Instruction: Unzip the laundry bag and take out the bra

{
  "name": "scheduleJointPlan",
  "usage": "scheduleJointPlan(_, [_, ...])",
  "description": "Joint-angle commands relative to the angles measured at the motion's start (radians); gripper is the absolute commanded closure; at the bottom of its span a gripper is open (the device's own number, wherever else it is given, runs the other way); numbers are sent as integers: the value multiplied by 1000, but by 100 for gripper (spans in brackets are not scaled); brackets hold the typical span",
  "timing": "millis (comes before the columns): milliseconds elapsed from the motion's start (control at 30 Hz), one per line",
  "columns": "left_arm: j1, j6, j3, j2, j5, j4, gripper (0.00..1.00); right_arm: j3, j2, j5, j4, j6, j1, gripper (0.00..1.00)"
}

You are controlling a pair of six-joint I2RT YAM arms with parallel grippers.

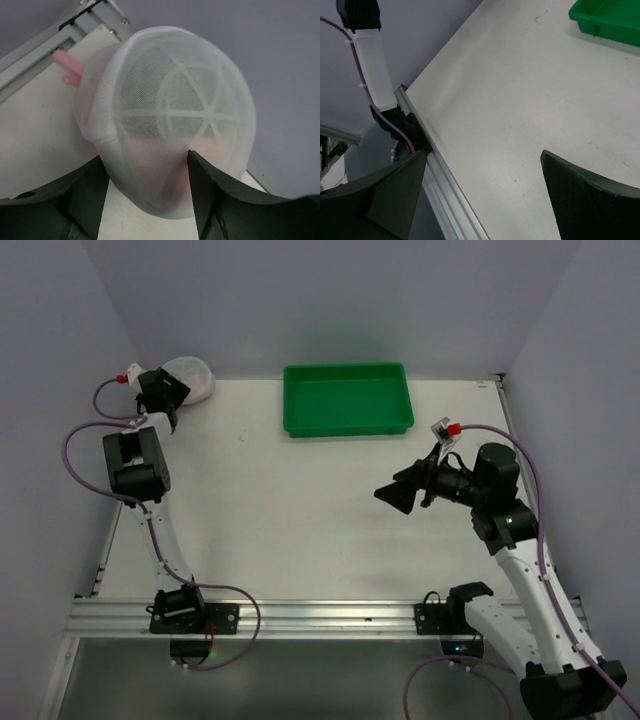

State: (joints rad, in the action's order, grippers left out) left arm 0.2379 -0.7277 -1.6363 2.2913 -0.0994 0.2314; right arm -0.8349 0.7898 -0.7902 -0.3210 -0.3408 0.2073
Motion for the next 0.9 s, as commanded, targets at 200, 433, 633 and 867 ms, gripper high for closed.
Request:
scheduleJointPlan(200, [43, 79, -59, 65, 239, 195, 97, -15, -9, -77, 39, -14, 3, 1])
scheduleJointPlan(433, [5, 258, 156, -260, 152, -15, 100, -17, -83, 6, 8, -21, 4, 1])
scheduleJointPlan(633, [-199, 442, 321, -620, -167, -360, 100, 6, -181, 104, -27, -38, 6, 1])
scheduleJointPlan(867, [-504, 467, 532, -912, -478, -613, 100, 14, -296, 187, -72, -64, 6, 1])
